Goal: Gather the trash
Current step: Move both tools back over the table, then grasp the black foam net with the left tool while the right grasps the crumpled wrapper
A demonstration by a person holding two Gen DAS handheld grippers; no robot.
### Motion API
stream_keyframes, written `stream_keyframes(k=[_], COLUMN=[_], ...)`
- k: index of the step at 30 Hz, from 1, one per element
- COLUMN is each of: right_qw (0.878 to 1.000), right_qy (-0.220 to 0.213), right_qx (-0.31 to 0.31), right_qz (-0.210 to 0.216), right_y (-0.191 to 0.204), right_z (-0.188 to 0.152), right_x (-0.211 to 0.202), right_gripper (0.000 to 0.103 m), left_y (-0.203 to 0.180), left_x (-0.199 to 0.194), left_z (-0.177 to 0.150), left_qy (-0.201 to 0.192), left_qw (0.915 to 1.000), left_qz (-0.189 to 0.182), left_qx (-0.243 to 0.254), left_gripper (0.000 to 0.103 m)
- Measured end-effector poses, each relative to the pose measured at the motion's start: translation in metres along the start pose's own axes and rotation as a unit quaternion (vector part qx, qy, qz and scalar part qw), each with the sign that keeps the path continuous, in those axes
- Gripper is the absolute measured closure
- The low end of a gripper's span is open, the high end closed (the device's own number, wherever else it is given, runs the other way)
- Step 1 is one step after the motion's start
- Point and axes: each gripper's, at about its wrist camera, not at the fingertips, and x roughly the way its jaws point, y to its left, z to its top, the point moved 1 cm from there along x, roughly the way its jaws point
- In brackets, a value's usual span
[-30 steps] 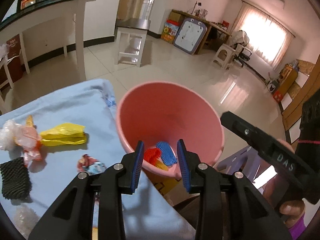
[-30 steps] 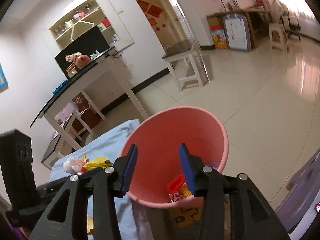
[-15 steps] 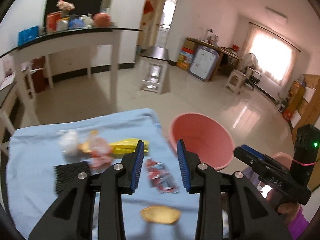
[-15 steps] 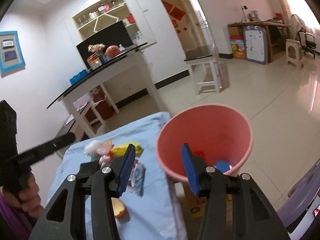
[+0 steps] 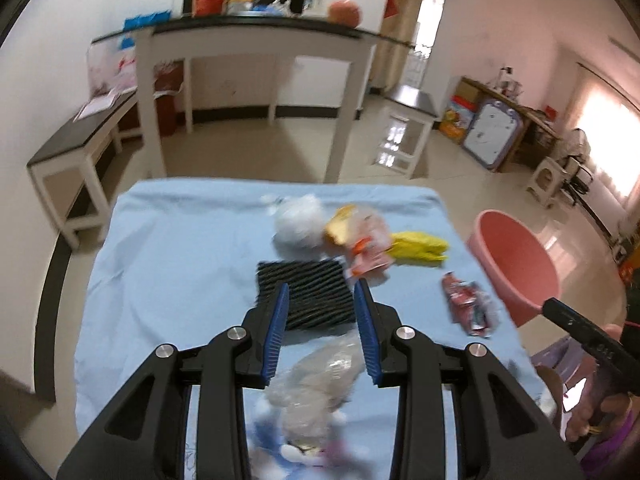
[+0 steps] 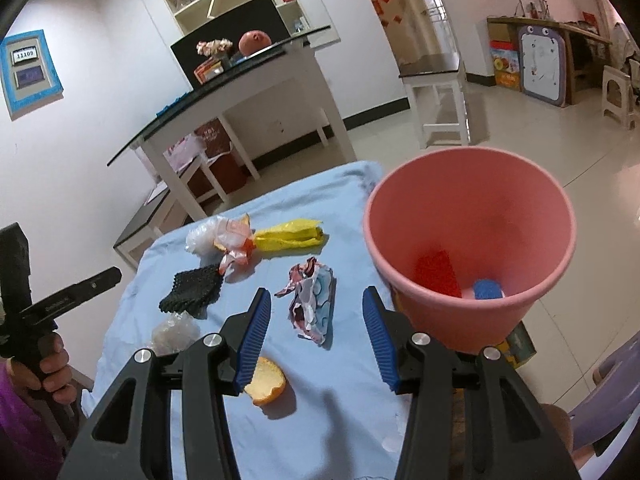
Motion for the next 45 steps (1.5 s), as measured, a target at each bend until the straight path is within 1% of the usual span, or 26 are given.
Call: stream_keyframes(k=[5,11,16,19,21,23,25,26,27,28,31,34,40,41,42,43,45], right_qw=[1.000,0.999,0.999,0.999,0.999,0.999,0.998,0.998,0.998,0.998,0.998,0.998,0.997,0.997,0.997,0.997,0.996], right_qy=[0.019,0.037,0.046,0.048,0.049,0.052,0.053,0.053,0.055,0.056,0.058,0.062,0.069,0.070,0.072,0.076,0.080], right_qx=[0.001,-0.007,-0.011,-0.013,-0.012,-0.012,-0.014,-0.015,-0.017,-0.018,-0.022,-0.023,-0.028,-0.029,-0.030,-0.031,-0.036], right_qz=[0.003,0.006,0.007,0.005,0.005,0.006,0.007,0.009,0.010,0.010,0.009,0.008,0.002,0.000,-0.002,-0.004,-0.009], right_y=[-0.002,0.001,0.003,0.003,0.002,0.002,0.002,0.003,0.003,0.004,0.006,0.008,0.010,0.011,0.012,0.013,0.014], right_z=[0.002,0.004,0.005,0.005,0.005,0.004,0.003,0.002,0.002,0.001,0.002,0.002,0.000,-0.001,-0.001,-0.003,-0.004], right_x=[0.019,0.039,0.051,0.054,0.055,0.056,0.057,0.058,0.059,0.060,0.063,0.068,0.075,0.077,0.078,0.080,0.084], right_gripper=[0.056,0.056,0.056,0.056,0.056,0.056,0.056,0.055,0.055,0.055,0.055,0.055,0.055,0.058,0.065,0.068,0.082], left_y=[0.017,0.036,0.037,0.036,0.038,0.041,0.044,0.042,0.039,0.037,0.039,0.042,0.043,0.042,0.041,0.039,0.035], left_x=[0.025,0.063,0.079,0.086,0.088,0.090,0.089,0.088,0.088,0.088,0.084,0.073,0.044,0.038,0.035,0.031,0.024], left_z=[-0.004,-0.016,-0.019,-0.021,-0.022,-0.023,-0.024,-0.024,-0.024,-0.024,-0.025,-0.021,-0.012,-0.010,-0.008,-0.006,-0.002], left_qy=[0.028,0.075,0.093,0.097,0.097,0.099,0.093,0.088,0.086,0.085,0.080,0.064,0.031,0.024,0.020,0.014,0.005], left_qw=[0.9991,0.9947,0.9926,0.9925,0.9923,0.9916,0.9921,0.9931,0.9939,0.9942,0.9945,0.9951,0.9965,0.9967,0.9969,0.9972,0.9976], left_qz=[0.012,0.018,0.017,0.023,0.020,0.026,0.026,0.029,0.029,0.032,0.028,0.024,0.020,0.017,0.015,0.011,0.007], left_qx=[-0.028,-0.068,-0.076,-0.070,-0.075,-0.080,-0.079,-0.073,-0.063,-0.056,-0.061,-0.072,-0.075,-0.075,-0.075,-0.073,-0.069], left_gripper=[0.069,0.069,0.069,0.069,0.069,0.069,0.070,0.076,0.088,0.093,0.095,0.098,0.099,0.099,0.099,0.099,0.099])
